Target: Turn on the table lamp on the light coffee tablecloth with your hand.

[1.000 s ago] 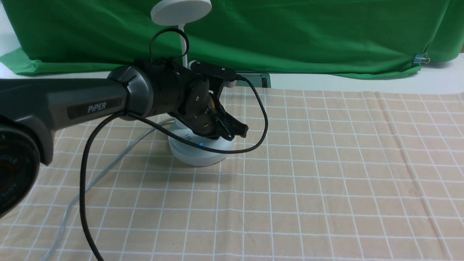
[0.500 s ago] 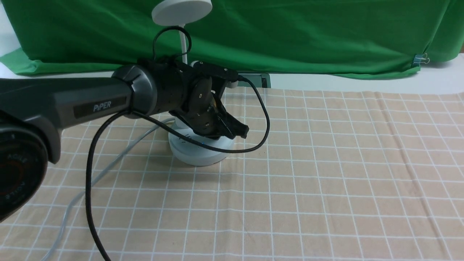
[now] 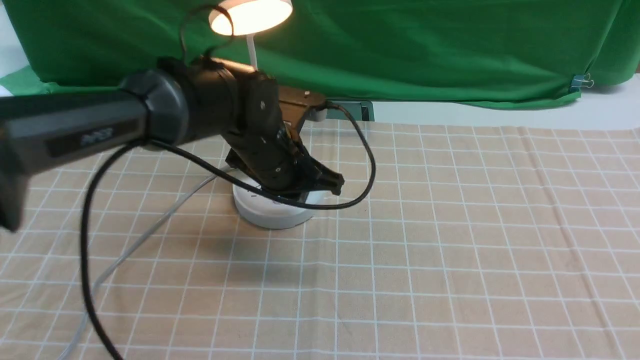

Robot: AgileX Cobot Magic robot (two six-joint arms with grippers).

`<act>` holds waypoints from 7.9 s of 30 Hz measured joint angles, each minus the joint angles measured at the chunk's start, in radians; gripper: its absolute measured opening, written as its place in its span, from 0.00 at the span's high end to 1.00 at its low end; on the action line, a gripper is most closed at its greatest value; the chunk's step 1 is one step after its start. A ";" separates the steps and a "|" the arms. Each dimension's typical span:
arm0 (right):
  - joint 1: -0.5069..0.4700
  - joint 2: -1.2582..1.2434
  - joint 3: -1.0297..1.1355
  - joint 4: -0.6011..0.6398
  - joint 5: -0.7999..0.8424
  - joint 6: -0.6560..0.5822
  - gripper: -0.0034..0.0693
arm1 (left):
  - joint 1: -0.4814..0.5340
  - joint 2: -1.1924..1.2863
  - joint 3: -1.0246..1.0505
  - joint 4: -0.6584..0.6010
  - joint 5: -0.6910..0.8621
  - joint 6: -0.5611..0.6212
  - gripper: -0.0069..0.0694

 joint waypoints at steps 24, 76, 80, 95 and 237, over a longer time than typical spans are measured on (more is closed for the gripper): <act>0.000 0.000 0.000 0.000 0.000 0.000 0.63 | -0.033 -1.277 1.098 -0.130 -0.701 0.145 0.91; 0.000 0.000 0.000 0.000 0.000 0.000 0.63 | 0.075 -1.698 1.455 0.051 -1.181 0.156 0.91; 0.000 0.000 0.000 0.000 0.000 0.000 0.63 | 0.212 -1.867 1.470 0.254 -1.087 0.051 0.91; 0.000 -0.001 0.000 0.000 0.000 0.000 0.63 | 0.422 -1.949 1.473 0.106 -0.478 -0.193 0.91; 0.000 -0.001 0.000 0.000 0.000 0.000 0.62 | 0.422 -1.951 1.473 0.121 -0.472 -0.144 0.91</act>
